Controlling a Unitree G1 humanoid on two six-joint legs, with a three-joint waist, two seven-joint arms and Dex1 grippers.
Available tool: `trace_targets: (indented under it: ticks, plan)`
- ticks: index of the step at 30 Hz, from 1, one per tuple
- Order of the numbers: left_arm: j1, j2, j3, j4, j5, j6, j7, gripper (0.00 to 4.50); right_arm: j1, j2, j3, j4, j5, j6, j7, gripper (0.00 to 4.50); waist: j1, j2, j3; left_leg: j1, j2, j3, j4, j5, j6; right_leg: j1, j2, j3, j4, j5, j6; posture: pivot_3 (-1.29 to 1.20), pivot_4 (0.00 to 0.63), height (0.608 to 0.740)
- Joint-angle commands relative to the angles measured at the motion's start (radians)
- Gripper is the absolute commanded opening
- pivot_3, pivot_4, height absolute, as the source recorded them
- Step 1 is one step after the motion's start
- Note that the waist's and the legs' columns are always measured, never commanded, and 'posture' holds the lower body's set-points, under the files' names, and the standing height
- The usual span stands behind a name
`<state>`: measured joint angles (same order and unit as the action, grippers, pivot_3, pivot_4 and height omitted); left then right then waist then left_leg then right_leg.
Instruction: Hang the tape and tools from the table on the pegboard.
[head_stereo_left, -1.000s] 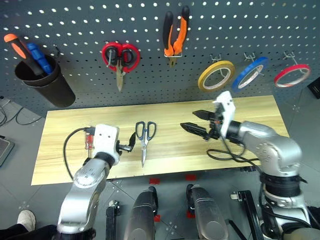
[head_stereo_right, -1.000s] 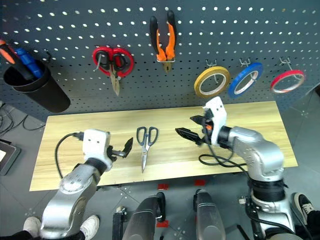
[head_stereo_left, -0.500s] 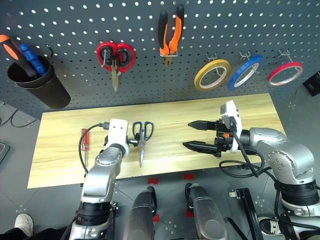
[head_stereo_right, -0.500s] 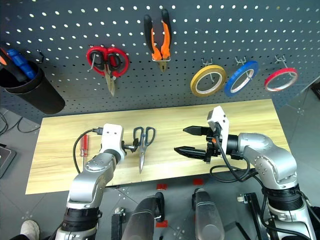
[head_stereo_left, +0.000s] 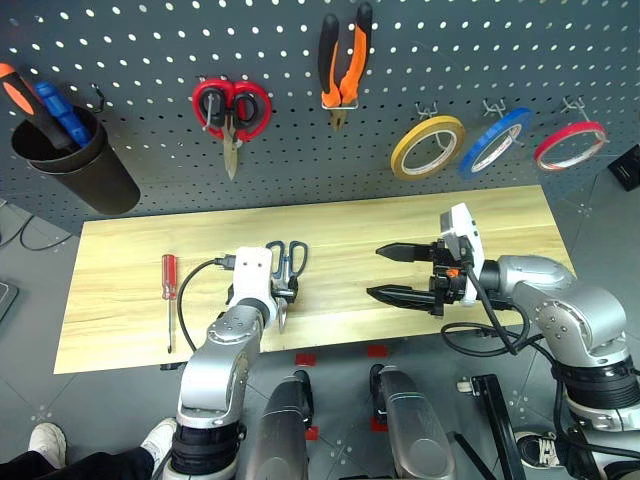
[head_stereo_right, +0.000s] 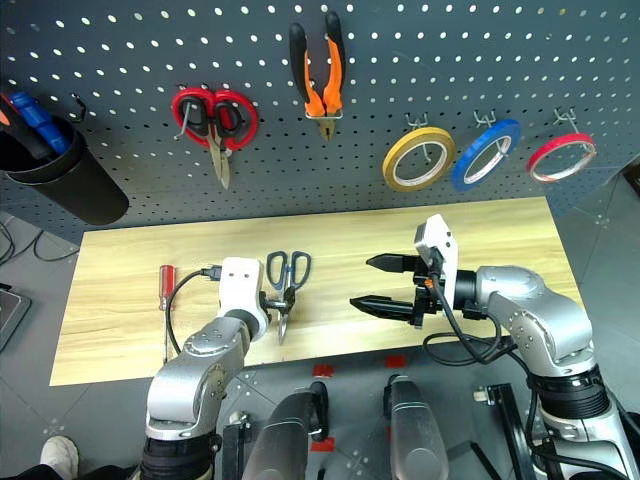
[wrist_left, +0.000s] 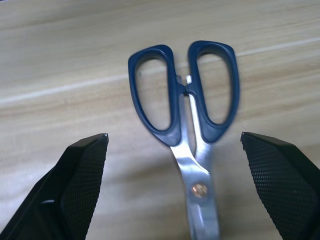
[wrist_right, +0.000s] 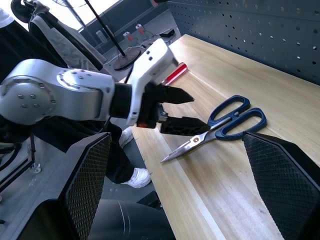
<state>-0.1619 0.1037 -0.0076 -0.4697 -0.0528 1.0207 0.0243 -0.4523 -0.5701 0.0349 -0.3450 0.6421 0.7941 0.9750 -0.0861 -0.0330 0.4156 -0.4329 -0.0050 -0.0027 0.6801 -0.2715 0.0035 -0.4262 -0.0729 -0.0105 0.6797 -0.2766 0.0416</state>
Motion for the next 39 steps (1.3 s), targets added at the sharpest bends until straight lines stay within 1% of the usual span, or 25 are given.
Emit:
trace_targets:
  ticks: [1,6,15,19,23,31,32,33,39]
  plan:
    - [0.033,-0.019,-0.004,-0.034,0.017,0.028,0.025,4.50,0.000,-0.005,-0.004,-0.016,0.023,-0.016,0.011,4.48,0.000,-0.001,0.002,0.000,0.000,0.000,0.000,0.000,0.000,0.000,0.000,0.000,0.000,0.000,0.000,-0.17,0.459,0.740]
    - [0.024,-0.012,-0.030,0.032,0.015,0.013,0.003,4.50,-0.002,0.013,0.011,-0.003,0.011,-0.028,-0.004,4.48,0.003,-0.001,0.004,0.000,0.000,0.000,0.000,0.000,0.000,0.000,0.000,0.000,0.000,0.000,0.000,-0.16,0.472,0.740]
    - [-0.061,0.012,-0.001,0.168,0.009,-0.021,-0.026,4.50,0.002,0.024,0.016,-0.001,0.002,-0.034,-0.046,4.48,0.002,0.000,0.014,0.000,0.000,-0.001,0.000,0.000,0.000,0.000,0.000,-0.001,0.000,0.000,0.000,-0.17,0.490,0.740]
    - [-0.083,0.024,0.015,0.196,0.016,-0.017,-0.018,4.50,0.007,0.022,0.018,-0.005,0.003,-0.037,-0.052,4.48,0.002,-0.001,0.019,0.000,0.000,0.000,0.000,0.000,0.000,0.000,0.000,-0.001,0.000,0.000,0.000,-0.17,0.491,0.740]
    - [-0.080,0.019,0.024,0.206,-0.009,0.003,-0.041,4.50,0.010,0.020,0.021,-0.007,0.006,-0.037,-0.056,4.48,0.002,-0.001,0.019,0.000,0.000,0.000,0.000,0.000,0.000,0.000,0.000,-0.001,0.000,0.000,0.000,-0.17,0.492,0.740]
    - [-0.104,0.022,0.027,0.255,-0.024,-0.009,-0.078,4.50,0.004,0.024,0.025,-0.004,0.006,-0.038,-0.059,4.48,0.003,0.000,0.020,0.001,0.000,0.000,0.000,0.000,0.000,0.000,0.000,-0.001,0.000,0.000,0.000,-0.17,0.489,0.740]
    - [-0.107,0.022,0.029,0.260,-0.023,-0.011,-0.079,4.12,0.003,0.024,0.026,-0.003,0.005,-0.039,-0.059,4.50,0.003,0.000,0.020,0.001,0.000,0.000,0.000,0.000,0.000,0.001,0.000,-0.001,0.000,0.000,0.000,-0.17,0.489,0.740]
    - [-0.112,0.022,0.030,0.267,-0.023,-0.014,-0.080,3.96,0.003,0.024,0.025,-0.001,0.005,-0.040,-0.060,4.50,0.003,0.000,0.020,0.001,0.000,0.000,0.000,0.000,0.000,0.001,0.000,-0.001,0.000,0.000,0.000,-0.17,0.489,0.740]
    - [-0.128,0.031,0.035,0.292,-0.031,-0.027,-0.104,2.18,-0.006,0.031,0.026,0.007,0.001,-0.042,-0.066,4.50,0.003,0.000,0.020,0.001,0.000,0.000,0.000,0.000,-0.001,0.001,0.000,-0.001,0.000,0.000,0.000,-0.17,0.484,0.740]
